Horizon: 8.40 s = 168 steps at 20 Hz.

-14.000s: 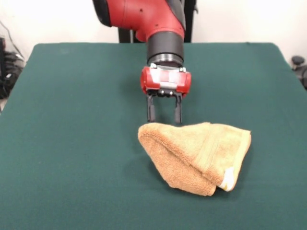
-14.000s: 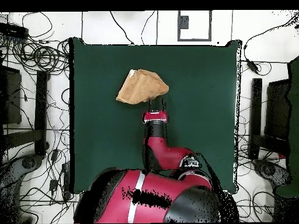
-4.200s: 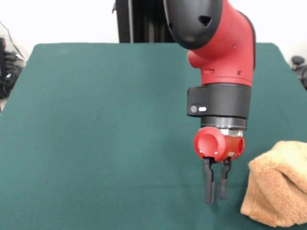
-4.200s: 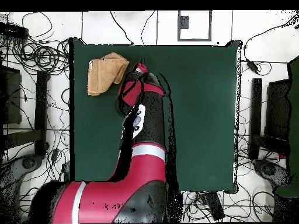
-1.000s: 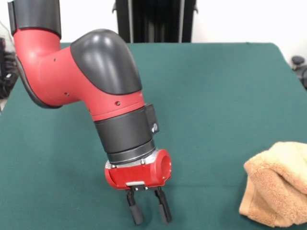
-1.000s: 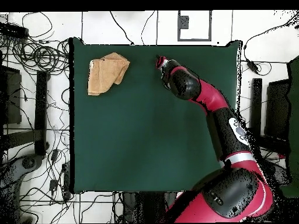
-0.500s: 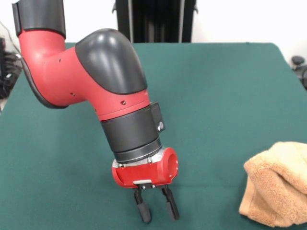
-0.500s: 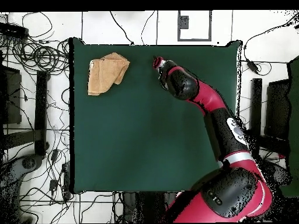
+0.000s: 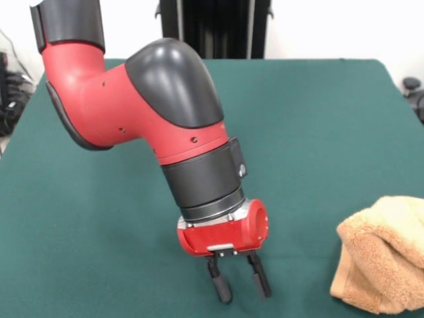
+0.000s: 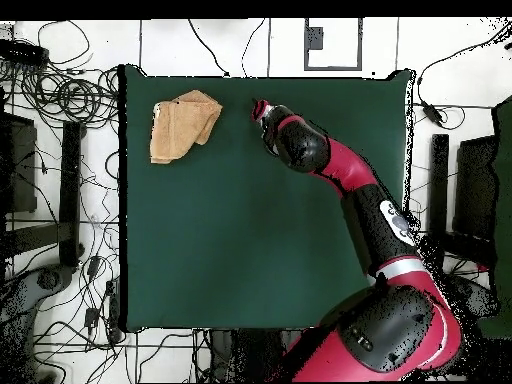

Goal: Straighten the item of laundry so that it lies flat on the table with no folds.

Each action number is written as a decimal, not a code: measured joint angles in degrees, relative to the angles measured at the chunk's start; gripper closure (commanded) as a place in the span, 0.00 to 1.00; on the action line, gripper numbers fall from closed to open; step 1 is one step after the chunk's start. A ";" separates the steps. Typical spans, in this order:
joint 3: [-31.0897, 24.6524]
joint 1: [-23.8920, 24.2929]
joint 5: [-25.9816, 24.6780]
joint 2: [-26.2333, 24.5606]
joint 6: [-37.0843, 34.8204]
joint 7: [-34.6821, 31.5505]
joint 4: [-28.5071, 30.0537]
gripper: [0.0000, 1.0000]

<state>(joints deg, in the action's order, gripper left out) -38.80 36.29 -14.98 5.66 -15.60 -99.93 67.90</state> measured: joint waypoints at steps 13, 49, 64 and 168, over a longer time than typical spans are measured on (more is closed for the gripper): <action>0.00 -0.30 0.83 0.06 1.51 0.00 1.40 0.00; -1.68 -0.01 3.76 -0.12 1.53 0.00 5.69 0.00; -2.63 0.41 3.79 -0.67 1.78 0.00 6.12 0.00; -17.22 6.45 8.79 -17.11 -11.27 -0.01 13.43 1.00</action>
<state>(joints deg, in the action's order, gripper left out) -56.02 42.74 -6.19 -11.45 -26.87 -99.94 81.33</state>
